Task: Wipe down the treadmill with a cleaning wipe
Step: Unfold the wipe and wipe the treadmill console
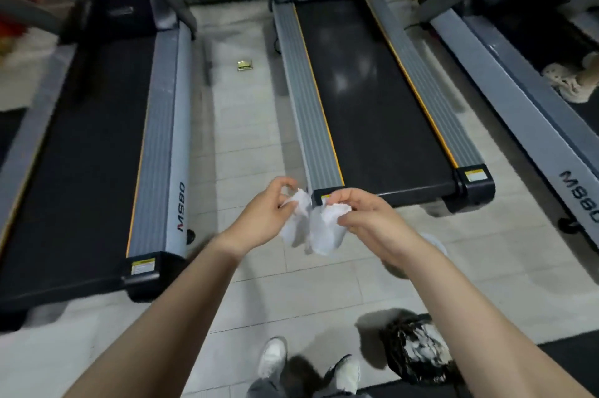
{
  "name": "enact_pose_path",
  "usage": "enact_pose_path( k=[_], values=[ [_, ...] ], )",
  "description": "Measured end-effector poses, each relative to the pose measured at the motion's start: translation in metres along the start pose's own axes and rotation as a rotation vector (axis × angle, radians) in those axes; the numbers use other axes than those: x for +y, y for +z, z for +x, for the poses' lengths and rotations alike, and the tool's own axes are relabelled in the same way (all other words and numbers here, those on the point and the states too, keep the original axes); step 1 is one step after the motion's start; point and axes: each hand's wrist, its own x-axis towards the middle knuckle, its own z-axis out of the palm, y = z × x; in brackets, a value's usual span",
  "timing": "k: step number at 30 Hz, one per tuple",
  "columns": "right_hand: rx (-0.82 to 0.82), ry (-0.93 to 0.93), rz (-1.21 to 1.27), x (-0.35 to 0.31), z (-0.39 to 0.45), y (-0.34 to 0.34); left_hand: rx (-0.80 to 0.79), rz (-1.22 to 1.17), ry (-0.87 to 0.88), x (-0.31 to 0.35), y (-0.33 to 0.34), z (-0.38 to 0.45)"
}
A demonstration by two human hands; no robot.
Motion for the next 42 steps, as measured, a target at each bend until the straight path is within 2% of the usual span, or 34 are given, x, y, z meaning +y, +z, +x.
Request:
enact_pose_path(
  k=[4, 8, 16, 20, 24, 28, 31, 34, 38, 42],
  values=[
    [-0.125, -0.101, -0.228, -0.032, 0.025, 0.039, 0.146, -0.063, -0.02, -0.007, -0.041, -0.02],
    [-0.173, -0.207, -0.389, -0.061, 0.055, 0.085, 0.135, -0.109, 0.022, -0.016, -0.085, -0.027],
    [-0.087, -0.345, -0.484, -0.114, 0.152, 0.16, 0.158, -0.32, 0.035, -0.034, -0.19, -0.005],
    [-0.097, -0.409, -0.54, -0.144, 0.198, 0.193, 0.175, -0.213, 0.094, -0.047, -0.239, 0.024],
    [-0.118, -0.462, -0.652, -0.175, 0.237, 0.213, 0.28, -0.204, 0.059, -0.061, -0.289, 0.053],
    [-0.24, -0.432, -0.541, -0.202, 0.272, 0.22, 0.308, -0.202, 0.04, -0.067, -0.332, 0.081],
    [-0.207, -0.428, -0.535, -0.22, 0.307, 0.223, 0.316, -0.194, 0.049, -0.065, -0.357, 0.11],
    [-0.273, -0.298, -0.371, -0.24, 0.349, 0.219, 0.347, -0.149, 0.041, -0.064, -0.383, 0.149],
    [-0.376, -0.212, -0.412, -0.282, 0.406, 0.197, 0.38, -0.242, 0.033, -0.058, -0.413, 0.204],
    [-0.321, -0.274, -0.39, -0.327, 0.461, 0.187, 0.358, -0.232, 0.035, -0.049, -0.438, 0.255]
  ],
)
